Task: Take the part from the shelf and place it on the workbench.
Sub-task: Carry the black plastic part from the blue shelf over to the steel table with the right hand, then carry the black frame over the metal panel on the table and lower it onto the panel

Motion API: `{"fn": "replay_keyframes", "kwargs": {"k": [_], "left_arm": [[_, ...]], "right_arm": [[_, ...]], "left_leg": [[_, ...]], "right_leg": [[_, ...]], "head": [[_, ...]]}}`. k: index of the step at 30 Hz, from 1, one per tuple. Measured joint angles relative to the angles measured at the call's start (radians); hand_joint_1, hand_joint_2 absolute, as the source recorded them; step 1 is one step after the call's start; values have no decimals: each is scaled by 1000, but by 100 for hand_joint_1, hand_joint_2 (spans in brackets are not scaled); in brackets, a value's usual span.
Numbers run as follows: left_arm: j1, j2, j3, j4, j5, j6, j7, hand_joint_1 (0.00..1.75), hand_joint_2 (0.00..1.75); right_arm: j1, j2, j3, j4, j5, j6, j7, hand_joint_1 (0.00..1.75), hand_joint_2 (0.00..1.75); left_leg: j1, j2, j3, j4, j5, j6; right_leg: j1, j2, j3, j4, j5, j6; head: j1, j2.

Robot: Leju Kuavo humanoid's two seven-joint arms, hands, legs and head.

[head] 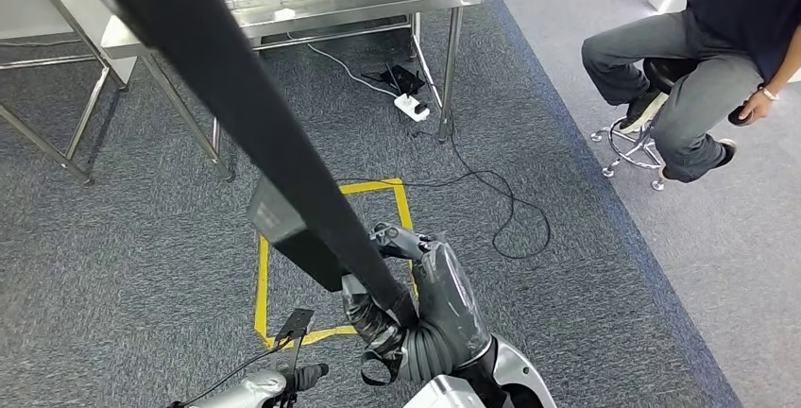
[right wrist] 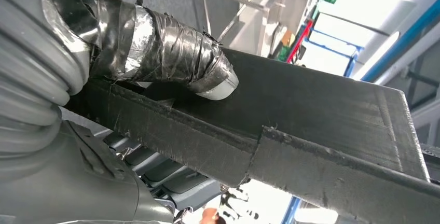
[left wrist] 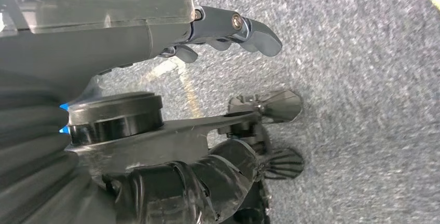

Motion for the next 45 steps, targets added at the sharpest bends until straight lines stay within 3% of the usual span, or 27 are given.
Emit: {"fn": "replay_keyframes", "kwargs": {"k": [2, 3, 7, 9, 11, 13, 14, 16, 17, 19, 21, 23, 25, 27, 29, 30, 32, 33, 34, 37, 39, 40, 43, 44, 45], "left_arm": [[-5, 0, 0, 0, -1, 0, 0, 0, 175], [-8, 0, 0, 0, -2, 0, 1, 0, 175], [-13, 2, 0, 0, -6, 0, 2, 0, 175], [-17, 2, 0, 0, -6, -2, 2, 0, 175], [-18, 2, 0, 0, -6, -5, 2, 0, 175], [-15, 1, 0, 0, -7, -8, 2, 0, 175], [-14, 1, 0, 0, -7, -9, 2, 0, 175], [-14, 1, 0, 0, -7, -12, 2, 0, 175], [-15, 1, 0, 0, -7, -13, 3, 0, 175], [-16, 1, 0, 0, -8, -17, 6, 0, 175], [-17, 1, 0, 0, -9, -19, 9, 0, 175], [-19, 1, 0, 0, -10, -19, 11, 0, 175], [-21, 1, 0, 0, -11, -19, 13, 0, 175], [-18, 0, 0, 0, -12, -20, 16, 0, 175], [-15, 0, 0, 0, -12, -21, 18, 0, 175], [-14, 0, 0, 0, -12, -21, 18, 0, 175], [-14, 0, 0, 0, -12, -22, 18, 0, 175], [-14, 0, 0, 0, -12, -23, 18, 0, 175], [-14, 0, 0, 0, -13, -23, 18, 0, 175], [-16, 1, 0, 1, -14, -24, 20, 0, 175], [-21, 1, 0, 1, -14, -24, 20, 0, 175], [-23, 2, 0, 1, -14, -25, 20, 0, 175], [-23, 1, 0, 1, -14, -27, 22, 0, 175], [-21, 1, 0, 1, -14, -28, 23, 0, 175], [-21, 1, 0, 1, -14, -29, 24, 0, 175]], "right_arm": [[-4, 0, 4, 3, -5, 0, -7, 175, 175], [-6, 1, 6, 4, -6, 0, -8, 175, 175], [-9, 1, 10, 9, -9, 0, -9, 175, 175], [-11, 1, 12, 11, -10, 0, -10, 175, 175], [-11, 1, 14, 14, -13, 0, -12, 175, 175], [-10, 0, 17, 18, -16, 0, -12, 175, 175], [-10, 0, 19, 19, -17, 0, -12, 175, 175], [-11, 0, 22, 21, -18, 0, -13, 175, 175], [-11, 0, 23, 22, -19, 0, -15, 175, 175], [-12, 0, 25, 24, -26, 1, -22, 175, 175], [-13, 0, 26, 24, -37, 2, -28, 175, 175], [-14, 1, 26, 23, -46, 4, -35, 175, 175], [-15, 2, 26, 23, -54, 8, -41, 175, 175], [-15, 2, 27, 23, -60, 11, -44, 175, 175], [-14, 2, 27, 23, -58, 8, -46, 175, 175], [-14, 2, 27, 23, -54, 6, -49, 175, 175], [-15, 2, 27, 23, -47, 0, -53, 175, 175], [-15, 2, 27, 24, -45, -2, -55, 175, 175], [-16, 2, 28, 24, -42, -3, -57, 175, 175], [-18, 1, 29, 24, -25, -4, -57, 175, 175], [-21, 1, 30, 24, -15, -5, -55, 175, 175], [-21, 1, 30, 24, -12, -5, -54, 175, 175], [-21, -1, 31, 25, -7, -5, -49, 175, 175], [-21, -1, 31, 25, -6, -5, -47, 175, 175], [-21, -1, 32, 25, -6, -5, -45, 175, 175]], "left_leg": [[-7, 13, 65, -120, 34, 6], [-13, 16, 83, -152, 34, 14], [-21, 6, 114, -180, 21, 48], [-20, 1, 131, -183, 14, 63], [-22, -3, 139, -182, 6, 71], [-24, -9, 148, -181, -5, 73], [-25, -13, 156, -179, -12, 73], [-25, -18, 174, -176, -30, 69], [-26, -21, 180, -173, -38, 66], [-27, -23, 185, -170, -49, 54], [-28, -23, 190, -166, -54, 43], [-26, -17, 175, -123, -56, 36], [-21, -11, 110, -16, -76, 27], [-16, -10, 30, 81, -121, 20], [-13, -8, -5, 78, -136, 18], [-12, -7, 0, 32, -110, 20], [-14, -3, 29, -91, -5, 24], [-18, 0, 43, -134, 32, 28], [-22, 0, 51, -157, 56, 34], [-27, -8, 74, -173, 54, 57], [-26, -16, 98, -180, 47, 70], [-26, -20, 106, -182, 42, 75], [-27, -39, 126, -182, 21, 82], [-28, -49, 135, -180, 12, 82], [-27, -59, 145, -178, 2, 81]], "right_leg": [[-1, -3, 9, -1, -8, 11], [-1, -5, 12, -4, -12, 18], [-9, -5, 19, 18, -12, 42], [-9, 7, -27, 104, -45, 44], [-4, 16, -107, 227, -92, 45], [0, 19, -159, 269, -98, 44], [2, 19, -160, 242, -74, 41], [4, 22, -126, 116, 15, 32], [7, 24, -109, 59, 42, 27], [11, 27, -90, 2, 64, 18], [12, 28, -75, -5, 62, 6], [9, 26, -52, -12, 57, -6], [9, 24, -30, -17, 46, -13], [10, 24, -13, -17, 30, -14], [10, 26, 11, -17, 10, -12], [10, 26, 26, -17, -1, -10], [11, 26, 55, -15, -25, -3], [11, 26, 64, -15, -35, 3], [11, 26, 71, -15, -42, 9], [8, 22, 76, 9, -39, 28], [6, 21, 42, 75, -42, 32], [6, 22, 8, 126, -53, 33], [8, 23, -110, 255, -138, 36], [8, 24, -134, 258, -157, 37], [8, 26, -141, 231, -150, 37]], "head": [[1, 0], [1, 0], [3, 0], [7, 0], [11, 0], [12, 0], [12, 0], [13, 0], [13, 0], [15, 0], [15, 0], [13, 0], [11, 0], [10, 0], [10, 0], [10, 0], [11, 0], [12, 0], [13, 0], [16, 0], [18, 0], [19, 0], [22, 0], [22, 0], [22, 0]]}}
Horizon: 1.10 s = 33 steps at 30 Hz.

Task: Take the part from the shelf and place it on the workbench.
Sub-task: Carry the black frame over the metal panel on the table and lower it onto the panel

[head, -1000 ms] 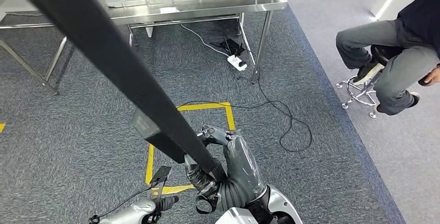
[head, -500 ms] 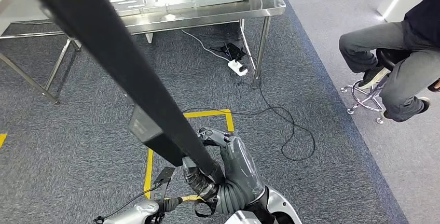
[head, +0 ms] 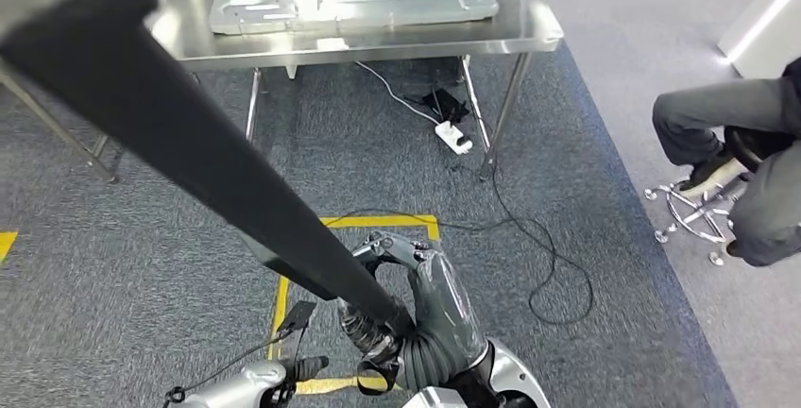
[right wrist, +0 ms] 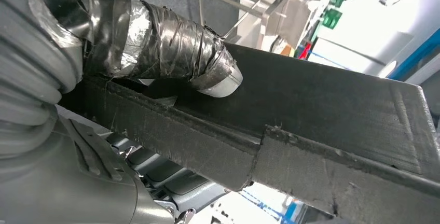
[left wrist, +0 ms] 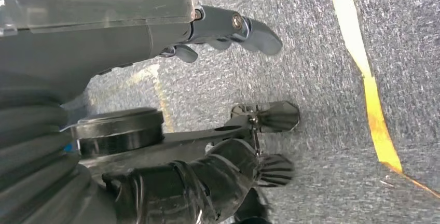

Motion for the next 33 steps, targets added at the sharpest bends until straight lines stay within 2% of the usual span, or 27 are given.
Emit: {"fn": "replay_keyframes", "kwargs": {"k": [1, 3, 4, 5, 6, 7, 8, 10, 12, 14, 15, 16, 18, 19, 20, 23, 25, 26, 27, 28, 29, 30, 31, 32, 33], "left_arm": [[0, 0, 0, 0, 0, -1, 1, 0, 175], [-1, -2, 0, 0, 0, -2, 4, 0, 175], [-2, -3, 0, 0, -1, -4, 6, 0, 175], [-3, -4, 0, 0, -1, -5, 8, 0, 175], [-4, -5, 0, 0, -1, -5, 10, 0, 175], [-4, -5, 0, 0, -1, -6, 10, 0, 175], [-4, -4, 0, 0, -1, -6, 11, 0, 175], [-7, -3, 0, 0, -1, -6, 11, 0, 175], [-11, -5, 0, 0, -1, -7, 11, 0, 175], [-8, -6, 0, 0, -2, -8, 10, 0, 175], [-6, -6, -1, 0, -3, -8, 10, 0, 175], [-5, -6, -1, 0, -4, -9, 9, 0, 175], [-5, -6, -1, 0, -8, -9, 9, 0, 175], [-6, -6, -1, 0, -10, -9, 10, 0, 175], [-7, -7, -2, 0, -12, -9, 12, 0, 175], [-10, -9, -3, 0, -14, -10, 16, 0, 175], [-13, -9, -3, 0, -14, -10, 16, 0, 175], [-16, -10, -3, 0, -14, -10, 16, 0, 175], [-18, -10, -3, 0, -14, -10, 16, 0, 175], [-19, -10, -3, 0, -14, -10, 16, 0, 175], [-19, -10, -3, 0, -14, -10, 16, 0, 175], [-18, -10, -3, 0, -13, -10, 16, 0, 175], [-17, -11, -3, 0, -13, -10, 16, 0, 175], [-17, -11, -3, 0, -13, -10, 16, 0, 175], [-17, -12, -3, 0, -13, -10, 16, 0, 175]], "right_arm": [[0, 0, 1, 0, 1, 0, 2, 175, 175], [-1, 0, 3, 1, 3, 1, 3, 175, 175], [-2, -1, 4, 2, 4, 1, 3, 175, 175], [-3, -1, 5, 2, 5, 1, 3, 175, 175], [-4, -1, 6, 3, 6, 1, 4, 175, 175], [-6, 0, 7, 3, 7, 1, 4, 175, 175], [-8, 0, 7, 2, 8, 1, 4, 175, 175], [-11, 2, 7, 2, 9, 1, 4, 175, 175], [-11, 3, 7, 2, 9, 1, 4, 175, 175], [-11, 2, 7, 3, 11, 0, 4, 175, 175], [-10, 2, 7, 4, 13, 0, 5, 175, 175], [-10, 2, 7, 4, 16, 1, 5, 175, 175], [-10, 2, 7, 5, 20, 8, 4, 175, 175], [-11, 2, 7, 6, 21, 16, 2, 175, 175], [-12, 1, 8, 6, 21, 24, 0, 175, 175], [-15, 0, 12, 6, 24, 42, -1, 175, 175], [-18, 0, 15, 5, 26, 44, -1, 175, 175], [-19, 0, 15, 5, 27, 44, -1, 175, 175], [-20, -1, 16, 6, 27, 44, -1, 175, 175], [-20, -2, 16, 6, 27, 44, -2, 175, 175], [-20, -3, 17, 7, 27, 44, -2, 175, 175], [-19, -4, 17, 7, 27, 44, -2, 175, 175], [-19, -5, 18, 8, 27, 44, -2, 175, 175], [-19, -6, 18, 8, 27, 45, -2, 175, 175], [-19, -7, 18, 8, 27, 46, -2, 175, 175]], "left_leg": [[0, -11, 11, 3, -11, -1], [1, -30, 24, 9, -31, -5], [1, -40, 27, 12, -39, -9], [2, -49, 28, 13, -44, -14], [1, -57, 31, 18, -45, -20], [1, -60, 32, 19, -46, -24], [1, -52, 32, 25, -48, -27], [-1, -8, 9, 73, -60, -34], [3, 38, -61, 185, -97, -43], [10, 51, -134, 276, -133, -54], [14, 52, -152, 281, -131, -58], [17, 54, -148, 246, -103, -60], [19, 60, -106, 114, -12, -58], [17, 64, -87, 55, 16, -56], [14, 67, -74, 22, 30, -52], [8, 64, -62, 11, 29, -36], [11, 60, -47, 5, 26, -23], [12, 59, -38, 2, 22, -16], [10, 58, -30, 1, 16, -10], [9, 57, -24, 1, 9, -6], [7, 54, -17, 2, 1, -3], [5, 51, -9, 2, -6, -2], [4, 48, 0, 3, -13, -2], [3, 45, 8, 3, -20, -2], [2, 42, 17, 3, -26, -3]], "right_leg": [[0, 6, 5, -53, 37, -1], [0, 38, 27, -172, 153, -4], [1, 54, 36, -211, 197, -7], [2, 63, 40, -229, 222, -11], [4, 61, 44, -236, 227, -17], [3, 53, 53, -239, 228, -23], [3, 42, 63, -245, 228, -30], [2, 24, 86, -253, 220, -42], [3, 7, 102, -256, 207, -48], [3, -5, 116, -256, 192, -49], [3, -8, 124, -256, 185, -48], [3, -9, 134, -256, 177, -46], [3, -11, 157, -255, 160, -40], [3, -12, 166, -255, 152, -36], [4, -12, 169, -254, 146, -30], [3, -15, 173, -255, 128, -9], [2, -14, 164, -223, 109, 0], [1, -11, 140, -176, 90, 2], [2, -9, 103, -108, 68, 2], [2, -7, 56, -35, 49, 2], [3, -6, 12, 22, 42, 2], [3, -5, -17, 45, 55, 0], [3, -5, -27, 34, 82, -2], [4, -4, -24, 3, 114, -4], [5, -3, -7, -54, 157, -9]], "head": [[0, 0], [2, 0], [4, 0], [4, 0], [5, 0], [5, 0], [5, 0], [1, 0], [-3, 0], [-3, 0], [-4, 0], [-4, 0], [-3, 0], [-2, 0], [-1, 0], [-1, 0], [1, 0], [2, 0], [3, 0], [3, 0], [3, 0], [3, 0], [3, 0], [3, 0], [3, 0]]}}
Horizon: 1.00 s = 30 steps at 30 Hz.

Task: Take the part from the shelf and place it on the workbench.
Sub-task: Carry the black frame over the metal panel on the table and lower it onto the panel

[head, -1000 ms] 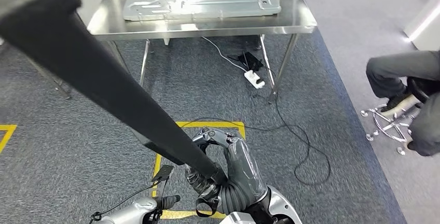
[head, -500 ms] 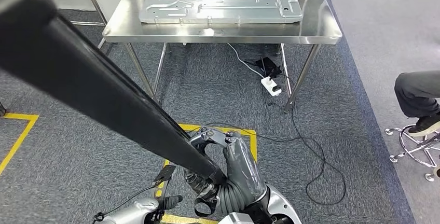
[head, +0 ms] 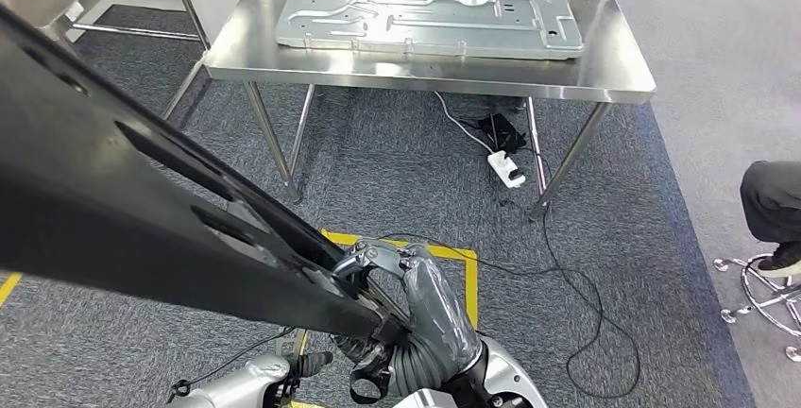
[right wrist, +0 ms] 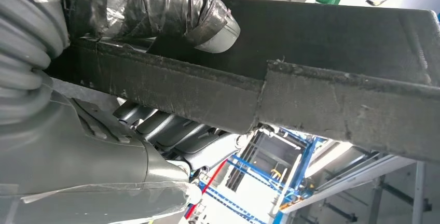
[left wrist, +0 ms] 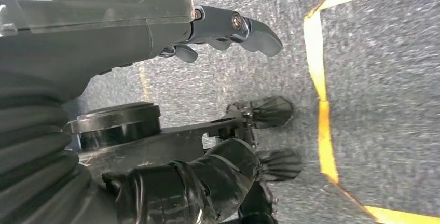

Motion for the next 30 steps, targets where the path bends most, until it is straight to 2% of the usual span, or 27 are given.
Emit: {"fn": "replay_keyframes", "kwargs": {"k": [1, 3, 5, 8, 9, 10, 12, 13, 14, 15, 16, 17, 18, 19, 22, 23, 24, 25, 27, 28, 29, 30], "left_arm": [[0, -1, 0, 0, 0, 0, 0, 0, 175], [-1, -3, 0, 0, 0, 0, 0, 0, 175], [-1, -4, 0, 0, 1, 0, 1, 0, 175], [-3, -4, 0, 0, 1, -1, 1, 0, 175], [-4, -4, 0, 0, 0, -1, 1, 0, 175], [-5, -4, 0, 0, 0, -1, 1, 0, 175], [-2, -4, -1, 0, 0, -2, 2, 0, 175], [1, -4, -2, 0, 0, -4, 3, 0, 175], [3, -4, -2, 0, 0, -6, 4, 0, 175], [4, -4, -3, 0, 0, -7, 5, 0, 175], [4, -4, -4, 0, 0, -9, 5, 0, 175], [3, -4, -4, 0, 0, -10, 5, 0, 175], [2, -4, -5, 0, 1, -10, 5, 0, 175], [1, -4, -5, 0, 1, -11, 6, 0, 175], [0, -4, -8, 0, 3, -11, 8, 0, 175], [-1, -4, -8, 0, 4, -11, 8, 0, 175], [-3, -3, -9, 0, 4, -11, 8, 0, 175], [-4, -3, -9, 0, 4, -11, 8, 0, 175], [-5, -3, -9, 0, 5, -11, 9, 0, 175], [-4, -3, -9, 0, 6, -11, 10, 0, 175], [-3, -3, -9, 0, 7, -11, 10, 0, 175], [-3, -3, -9, 0, 8, -11, 10, 0, 175]], "right_arm": [[0, 0, 0, 0, 0, 2, 0, 175, 175], [-1, -1, 0, 0, 0, 5, 0, 175, 175], [-2, -2, 0, 0, -1, 7, 0, 175, 175], [-3, -2, 0, 0, -1, 7, -1, 175, 175], [-4, -1, 1, 0, -1, 7, -1, 175, 175], [-5, -1, 1, 0, -1, 7, -1, 175, 175], [-6, -1, 1, 0, -1, 10, -1, 175, 175], [-5, -1, 2, 1, -2, 13, -1, 175, 175], [-5, -1, 3, 1, -3, 17, -1, 175, 175], [-6, -1, 4, 2, -4, 22, -1, 175, 175], [-6, -1, 5, 3, -5, 26, -1, 175, 175], [-6, -1, 5, 4, -6, 29, 0, 175, 175], [-7, -1, 6, 5, -7, 31, 1, 175, 175], [-8, -1, 6, 6, -9, 31, 2, 175, 175], [-10, -1, 6, 8, -11, 30, 3, 175, 175], [-11, -1, 6, 9, -11, 30, 3, 175, 175], [-12, -1, 6, 9, -11, 30, 3, 175, 175], [-12, -1, 6, 10, -10, 30, 3, 175, 175], [-11, -2, 6, 13, -10, 30, 3, 175, 175], [-10, -2, 6, 15, -10, 30, 3, 175, 175], [-10, -2, 6, 17, -10, 30, 3, 175, 175], [-10, -2, 6, 18, -10, 30, 3, 175, 175]], "left_leg": [[0, -2, 6, 0, -7, -1], [-2, -6, 17, 0, -21, -8], [-2, -8, 22, -4, -27, -18], [-2, -2, 24, 5, -42, -34], [-1, 1, 6, 42, -57, -40], [2, 4, -27, 100, -75, -46], [10, 5, -116, 232, -104, -58], [14, 6, -149, 266, -99, -63], [19, 7, -163, 262, -74, -68], [24, 9, -158, 221, -32, -72], [28, 14, -138, 153, 16, -76], [29, 18, -114, 90, 49, -79], [28, 21, -95, 43, 66, -76], [26, 22, -85, 17, 68, -71], [20, 17, -75, 9, 52, -45], [20, 16, -68, 6, 48, -36], [20, 15, -60, 3, 45, -28], [19, 15, -51, 1, 40, -20], [15, 14, -39, 2, 29, -11], [13, 14, -33, 2, 23, -9], [12, 12, -26, 3, 17, -9], [10, 10, -18, 4, 10, -9]], "right_leg": [[3, 2, 20, -61, 36, -5], [8, 7, 63, -162, 76, -13], [13, 9, 79, -191, 70, -19], [5, 7, 100, -213, 65, -29], [2, 5, 112, -221, 63, -33], [1, 3, 122, -226, 58, -37], [0, 0, 136, -228, 47, -41], [0, 0, 142, -228, 40, -41], [-1, 0, 149, -227, 33, -39], [-3, 1, 158, -225, 25, -36], [-5, 1, 166, -221, 16, -31], [-4, 2, 172, -217, 6, -25], [-4, 2, 175, -213, -2, -18], [-2, 1, 175, -210, -8, -11], [-3, -1, 179, -209, -20, 7], [-5, -1, 174, -193, -29, 11], [-6, -1, 159, -158, -44, 14], [-7, 0, 127, -99, -64, 16], [-6, 1, 38, 44, -104, 17], [-5, 1, 0, 90, -105, 17], [-4, 1, -19, 99, -87, 15], [-3, 1, -17, 65, -50, 11]], "head": [[0, 0], [0, 0], [0, 0], [-2, 0], [-2, 0], [-2, 0], [-2, 0], [-3, 0], [-3, 0], [-3, 0], [-3, 0], [-3, 0], [-3, 0], [-2, 0], [-1, 0], [-1, 0], [0, 0], [1, 0], [1, 0], [1, 0], [1, 0], [1, 0]]}}
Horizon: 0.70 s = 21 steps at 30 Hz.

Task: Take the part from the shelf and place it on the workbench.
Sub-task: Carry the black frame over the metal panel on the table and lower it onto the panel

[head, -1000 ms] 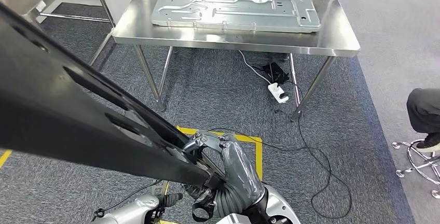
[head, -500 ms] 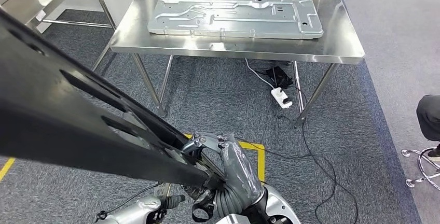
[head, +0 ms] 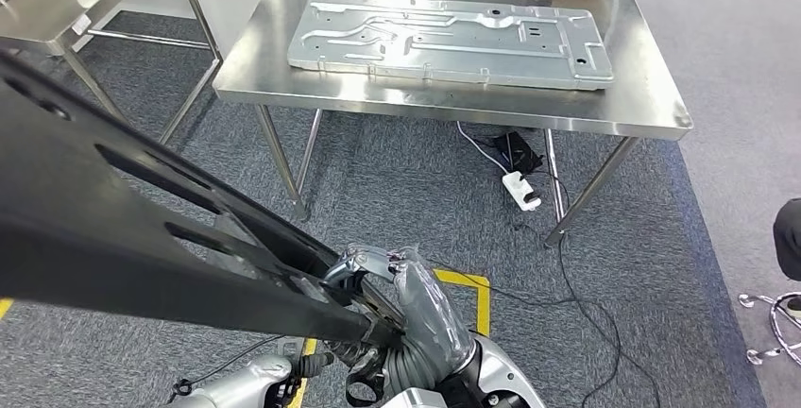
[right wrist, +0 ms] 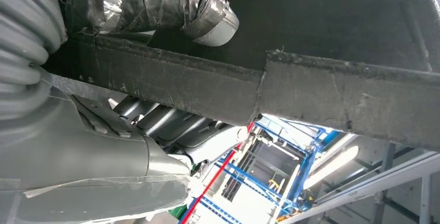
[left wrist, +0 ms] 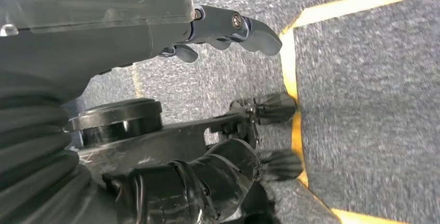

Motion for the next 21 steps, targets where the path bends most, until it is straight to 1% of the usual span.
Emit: {"fn": "replay_keyframes", "kwargs": {"k": [1, 2, 3, 4, 5, 7, 8, 9, 10, 11, 12, 13, 14, 15, 16, 17, 18, 19, 20, 21], "left_arm": [[0, 0, 0, 0, 0, 0, 0, 0, 175], [0, 0, 0, 0, 0, 0, 0, 0, 175], [-1, -1, -1, 0, 0, 0, 0, 0, 175], [-2, -1, -1, 0, 1, 0, 0, 0, 175], [-2, -1, -1, 0, 1, 0, 0, 0, 175], [-3, 0, -1, 0, 1, -1, 2, 0, 175], [-4, 0, -1, 0, 1, -1, 2, 0, 175], [-5, 0, -1, 0, 1, -2, 3, 0, 175], [-6, 0, -1, 0, 0, -2, 3, 0, 175], [-7, 0, -1, 0, 0, -2, 3, 0, 175], [-6, 0, -1, 0, 0, -2, 3, 0, 175], [-3, 0, -1, 0, 0, -2, 4, 0, 175], [0, 0, -1, 0, 0, -3, 4, 0, 175], [2, 0, -2, 0, -1, -3, 5, 0, 175], [3, 0, -2, 0, -2, -4, 6, 0, 175], [2, 0, -2, 0, -3, -5, 6, 0, 175], [1, 0, -2, 0, -5, -6, 6, 0, 175], [-1, 0, -2, 0, -6, -7, 7, 0, 175], [-2, 1, -2, 0, -7, -8, 8, 0, 175], [-3, 1, -2, 0, -8, -9, 9, 0, 175]], "right_arm": [[0, 0, 0, 1, 0, 0, 0, 175, 175], [0, 0, 0, 1, 0, 0, 0, 175, 175], [-1, 0, 1, 2, 0, 0, 0, 175, 175], [-1, 0, 1, 2, 0, -1, 0, 175, 175], [-2, 0, 1, 3, 0, -1, 0, 175, 175], [-2, 1, 1, 4, 0, -2, -1, 175, 175], [-3, 2, 1, 4, -1, -2, -1, 175, 175], [-3, 3, 1, 4, -1, -2, -2, 175, 175], [-4, 3, 1, 5, -2, -2, -2, 175, 175], [-4, 4, 1, 5, -3, -2, -2, 175, 175], [-4, 4, 1, 7, -4, -1, -3, 175, 175], [-3, 4, 1, 8, -6, -1, -3, 175, 175], [-3, 4, 1, 10, -7, -1, -3, 175, 175], [-2, 4, 1, 11, -9, 0, -3, 175, 175], [-2, 4, 1, 12, -9, 1, -3, 175, 175], [-2, 4, 1, 13, -10, 2, -3, 175, 175], [-3, 4, 1, 13, -11, 2, -4, 175, 175], [-3, 4, 1, 14, -11, 2, -5, 175, 175], [-4, 4, 1, 14, -12, 2, -6, 175, 175], [-4, 4, 2, 15, -12, 2, -7, 175, 175]], "left_leg": [[-1, -2, 10, 1, -7, -1], [-1, -4, 17, 2, -16, -4], [-3, -6, 24, 3, -24, -7], [-4, -7, 28, 2, -29, -12], [-4, -7, 30, -1, -33, -17], [-4, -7, 36, -7, -39, -28], [-4, -5, 36, 1, -44, -33], [-3, -4, 28, 25, -55, -38], [-2, -2, 8, 70, -73, -43], [-2, -2, -26, 135, -97, -47], [-1, -1, -67, 204, -118, -50], [0, -1, -105, 256, -127, -53], [1, 0, -129, 276, -117, -55], [1, 1, -132, 255, -85, -55], [2, 2, -115, 195, -37, -54], [2, 4, -88, 124, 5, -51], [0, 6, -60, 60, 31, -47], [-4, 6, -39, 17, 41, -41], [-7, 6, -29, -1, 36, -35], [-9, 5, -24, -8, 29, -27]], "right_leg": [[2, 0, 21, -67, 48, -5], [5, 1, 49, -137, 85, -10], [8, 2, 76, -201, 109, -15], [10, 3, 94, -239, 117, -19], [13, 3, 102, -251, 110, -22], [10, 5, 110, -261, 106, -29], [8, 5, 117, -266, 104, -34], [5, 4, 126, -271, 102, -39], [3, 3, 134, -275, 98, -43], [3, 2, 141, -276, 93, -47], [3, 1, 146, -276, 87, -50], [3, 1, 151, -276, 81, -50], [3, 2, 158, -275, 74, -49], [3, 3, 167, -275, 67, -48], [3, 4, 179, -275, 58, -46], [3, 4, 190, -275, 50, -43], [5, 4, 199, -275, 41, -38], [5, 4, 205, -277, 34, -32], [6, 4, 211, -277, 31, -26], [7, 4, 215, -276, 30, -20]], "head": [[0, 0], [0, 0], [0, 0], [0, 0], [-1, 0], [-1, 0], [-2, 0], [-4, 0], [-4, 0], [-5, 0], [-5, 0], [-5, 0], [-6, 0], [-5, 0], [-6, 0], [-5, 0], [-4, 0], [-4, 0], [-3, 0], [-3, 0]]}}
